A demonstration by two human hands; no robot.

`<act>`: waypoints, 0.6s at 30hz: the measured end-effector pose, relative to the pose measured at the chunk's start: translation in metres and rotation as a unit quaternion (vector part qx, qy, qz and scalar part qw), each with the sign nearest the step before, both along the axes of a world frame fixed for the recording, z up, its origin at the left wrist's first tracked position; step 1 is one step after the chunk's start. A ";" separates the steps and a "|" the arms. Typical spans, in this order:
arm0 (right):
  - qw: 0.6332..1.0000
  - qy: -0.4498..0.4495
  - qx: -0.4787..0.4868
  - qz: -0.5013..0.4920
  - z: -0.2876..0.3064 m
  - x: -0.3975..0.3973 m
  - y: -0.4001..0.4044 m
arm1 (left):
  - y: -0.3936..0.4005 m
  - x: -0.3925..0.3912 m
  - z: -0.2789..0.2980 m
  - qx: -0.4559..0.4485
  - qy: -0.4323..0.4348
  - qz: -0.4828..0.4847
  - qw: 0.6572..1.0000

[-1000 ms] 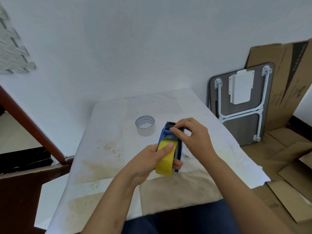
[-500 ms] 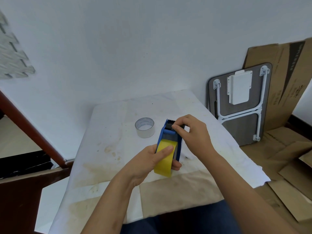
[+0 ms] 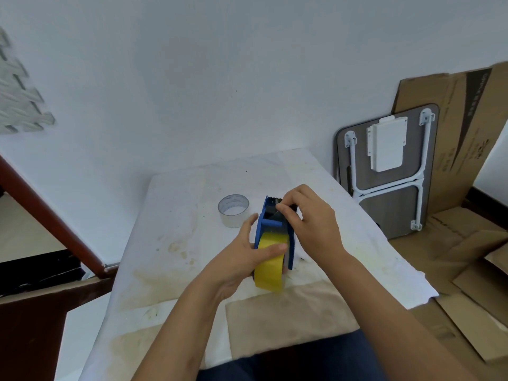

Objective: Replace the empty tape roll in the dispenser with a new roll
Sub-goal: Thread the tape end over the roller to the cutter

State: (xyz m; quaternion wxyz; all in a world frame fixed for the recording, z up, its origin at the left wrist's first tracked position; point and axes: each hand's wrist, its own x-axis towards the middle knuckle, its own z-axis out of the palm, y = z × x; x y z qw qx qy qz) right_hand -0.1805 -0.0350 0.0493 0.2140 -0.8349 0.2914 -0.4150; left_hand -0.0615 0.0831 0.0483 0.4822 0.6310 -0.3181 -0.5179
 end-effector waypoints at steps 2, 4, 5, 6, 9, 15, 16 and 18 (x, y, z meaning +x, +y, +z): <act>1.000 0.006 -0.020 -0.003 0.002 0.000 -0.001 | -0.001 -0.002 0.001 -0.002 -0.005 -0.043 0.999; 0.999 0.010 -0.033 -0.006 0.003 0.000 -0.003 | -0.002 -0.005 0.002 -0.009 0.006 -0.051 0.999; 0.999 0.012 -0.033 -0.009 0.002 -0.001 -0.004 | -0.002 -0.006 0.003 -0.013 0.009 -0.047 0.999; 0.999 0.013 -0.030 -0.015 0.002 -0.002 -0.006 | -0.003 -0.006 0.003 -0.016 0.011 -0.043 0.999; 0.999 0.004 0.006 -0.044 -0.001 -0.004 -0.009 | -0.002 -0.009 0.007 -0.019 0.037 -0.037 0.998; 0.981 -0.059 0.177 -0.059 -0.004 -0.005 -0.011 | 0.002 -0.008 0.007 -0.029 0.036 -0.048 0.998; 0.974 -0.065 0.213 -0.045 -0.003 -0.006 -0.011 | 0.003 -0.007 0.006 -0.028 0.033 -0.041 0.998; 0.963 -0.074 0.259 -0.015 0.001 -0.007 -0.009 | 0.003 -0.006 0.004 -0.028 0.033 -0.027 0.999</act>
